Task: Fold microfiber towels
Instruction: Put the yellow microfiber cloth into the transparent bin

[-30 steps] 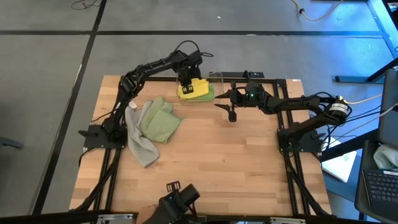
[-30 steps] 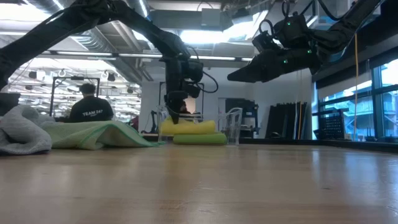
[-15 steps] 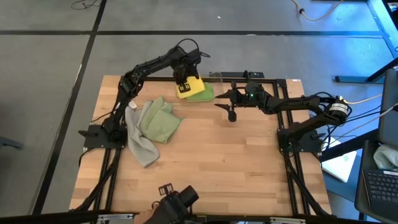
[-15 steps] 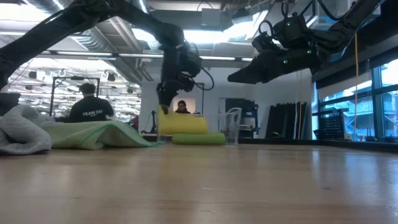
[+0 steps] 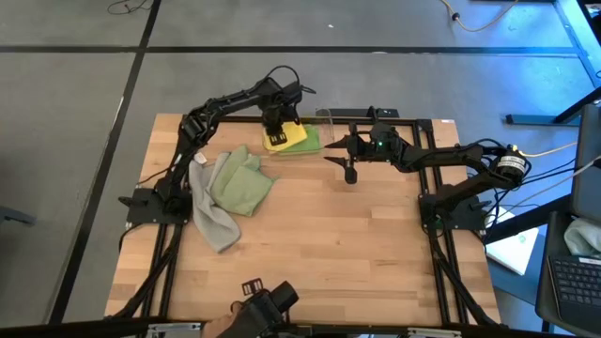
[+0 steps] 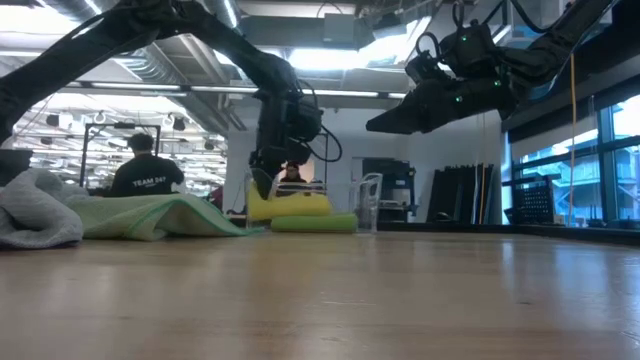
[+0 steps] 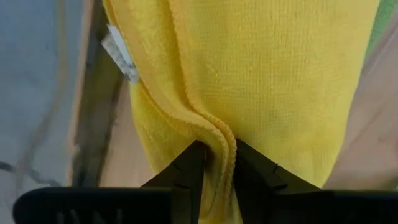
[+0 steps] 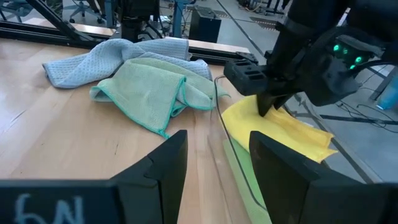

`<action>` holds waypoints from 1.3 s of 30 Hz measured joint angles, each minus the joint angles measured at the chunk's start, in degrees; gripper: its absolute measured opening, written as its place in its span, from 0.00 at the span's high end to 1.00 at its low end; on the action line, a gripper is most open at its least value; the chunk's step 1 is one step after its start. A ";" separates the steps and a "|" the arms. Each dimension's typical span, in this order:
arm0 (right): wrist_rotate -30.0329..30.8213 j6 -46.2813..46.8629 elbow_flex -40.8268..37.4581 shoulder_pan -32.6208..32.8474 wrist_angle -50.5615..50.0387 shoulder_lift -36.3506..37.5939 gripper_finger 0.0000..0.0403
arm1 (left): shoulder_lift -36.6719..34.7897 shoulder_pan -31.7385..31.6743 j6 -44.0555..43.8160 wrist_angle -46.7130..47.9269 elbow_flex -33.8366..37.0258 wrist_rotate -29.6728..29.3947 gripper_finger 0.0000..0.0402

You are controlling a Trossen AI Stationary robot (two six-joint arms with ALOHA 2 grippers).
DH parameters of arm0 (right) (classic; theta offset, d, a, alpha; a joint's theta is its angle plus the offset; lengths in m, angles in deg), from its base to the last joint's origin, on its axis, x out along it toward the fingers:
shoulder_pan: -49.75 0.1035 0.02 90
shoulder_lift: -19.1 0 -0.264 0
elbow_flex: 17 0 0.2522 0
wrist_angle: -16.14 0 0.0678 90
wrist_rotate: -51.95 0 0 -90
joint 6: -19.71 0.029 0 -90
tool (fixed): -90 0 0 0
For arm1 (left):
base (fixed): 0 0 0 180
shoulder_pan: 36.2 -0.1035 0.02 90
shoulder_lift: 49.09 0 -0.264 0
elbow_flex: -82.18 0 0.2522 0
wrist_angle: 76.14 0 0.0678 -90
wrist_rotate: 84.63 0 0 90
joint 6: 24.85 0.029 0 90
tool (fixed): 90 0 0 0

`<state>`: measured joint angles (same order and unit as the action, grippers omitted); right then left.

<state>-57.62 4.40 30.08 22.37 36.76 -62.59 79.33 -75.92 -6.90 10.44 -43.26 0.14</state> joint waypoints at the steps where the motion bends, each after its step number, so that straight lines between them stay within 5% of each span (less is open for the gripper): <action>1: -0.01 0.00 0.00 0.00 0.01 0.00 0.56 | 0.00 0.00 0.42 -0.55 -0.02 0.00 0.82; 10: 4.78 8.60 2.17 -0.39 -0.67 -0.02 0.56 | 0.00 0.00 0.84 -0.74 -0.03 0.00 0.81; 17: -0.03 13.57 8.94 -0.81 -12.84 -0.55 0.56 | 0.02 0.00 1.73 1.51 -4.04 0.09 0.81; 26: -0.01 13.35 8.68 -0.52 -13.78 -2.60 0.56 | 0.00 0.15 -0.34 7.37 -7.63 0.24 0.80; 39: -0.01 12.25 8.66 -0.50 -13.99 -3.13 0.56 | 0.02 0.37 -1.19 7.55 -7.63 -0.02 0.63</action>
<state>-57.63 16.65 38.74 21.87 22.77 -65.71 79.36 -75.55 -8.08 18.00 -50.89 0.12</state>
